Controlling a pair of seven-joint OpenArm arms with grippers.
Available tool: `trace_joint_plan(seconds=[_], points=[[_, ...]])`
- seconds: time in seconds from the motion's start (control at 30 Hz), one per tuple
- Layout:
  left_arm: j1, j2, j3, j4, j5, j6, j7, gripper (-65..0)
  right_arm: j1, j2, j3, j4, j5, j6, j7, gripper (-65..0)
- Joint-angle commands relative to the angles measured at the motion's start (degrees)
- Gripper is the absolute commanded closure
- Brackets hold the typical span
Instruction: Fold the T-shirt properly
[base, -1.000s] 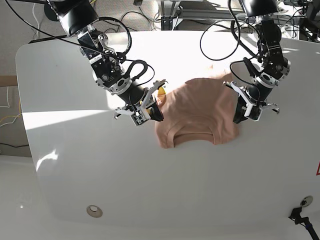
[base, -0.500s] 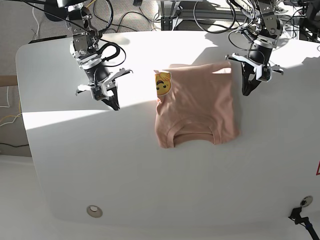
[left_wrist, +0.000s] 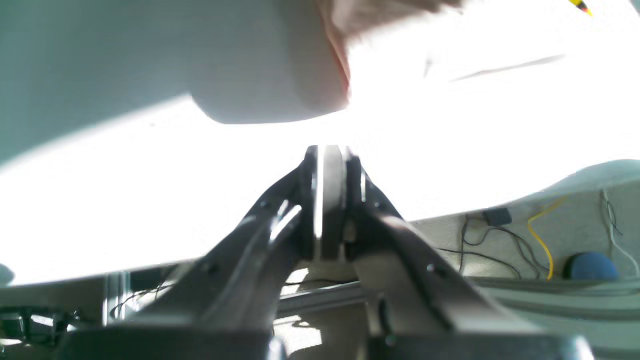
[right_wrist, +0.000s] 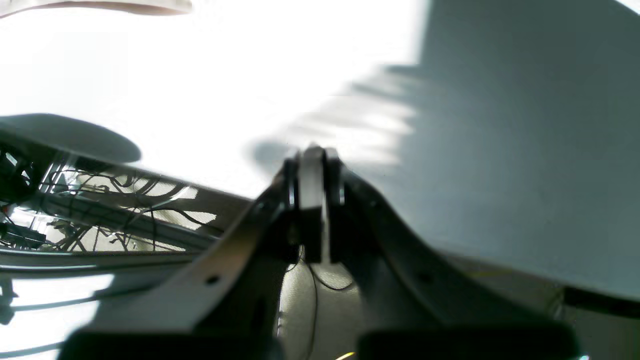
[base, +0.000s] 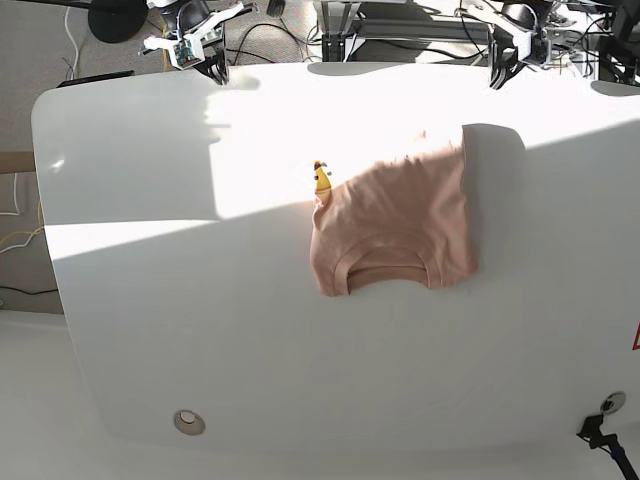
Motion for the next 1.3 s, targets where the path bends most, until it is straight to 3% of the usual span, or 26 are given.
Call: trace_joint_plan(seconds=[0.0, 0.27, 0.37, 0.53, 0.73, 0.97, 1.27], points=[[3.1, -0.1, -0.5, 1.4, -1.1, 0.1, -1.3, 0.0, -2.7, 0.4, 1.7, 0.6, 0.1, 0.0, 1.4, 0.0], [12.8, 0.2, -0.5, 0.2, -1.1, 0.0, -1.4, 0.0, -15.2, -0.2, 2.3, 0.3, 0.7, -0.2, 1.4, 0.0], [12.9, 1.1, -0.4, -5.1, -1.1, 0.0, -1.4, 0.0, -15.3, -2.5, 2.2, -4.7, 0.6, -0.1, 1.4, 0.0], [7.3, 1.1, 1.6, -14.6, -0.7, 0.0, -1.2, 0.0, -8.5, -3.3, 1.8, -17.4, 0.3, 0.3, 1.4, 0.0], [-1.9, -0.6, 7.0, -31.9, -0.7, 0.0, -1.2, 0.0, 1.5, -3.2, -3.8, -33.3, 0.6, -0.1, 1.4, 0.0], [-11.8, -0.7, 7.6, -50.4, -0.6, 0.1, -1.2, 0.0, 11.1, -5.3, -6.2, -49.1, 0.2, -0.1, 1.4, 0.0], [-29.5, -4.7, 7.5, -81.0, 2.0, 0.7, -1.2, 0.0, 24.1, -6.8, -6.3, -69.5, 0.0, 0.3, 1.4, 0.0]])
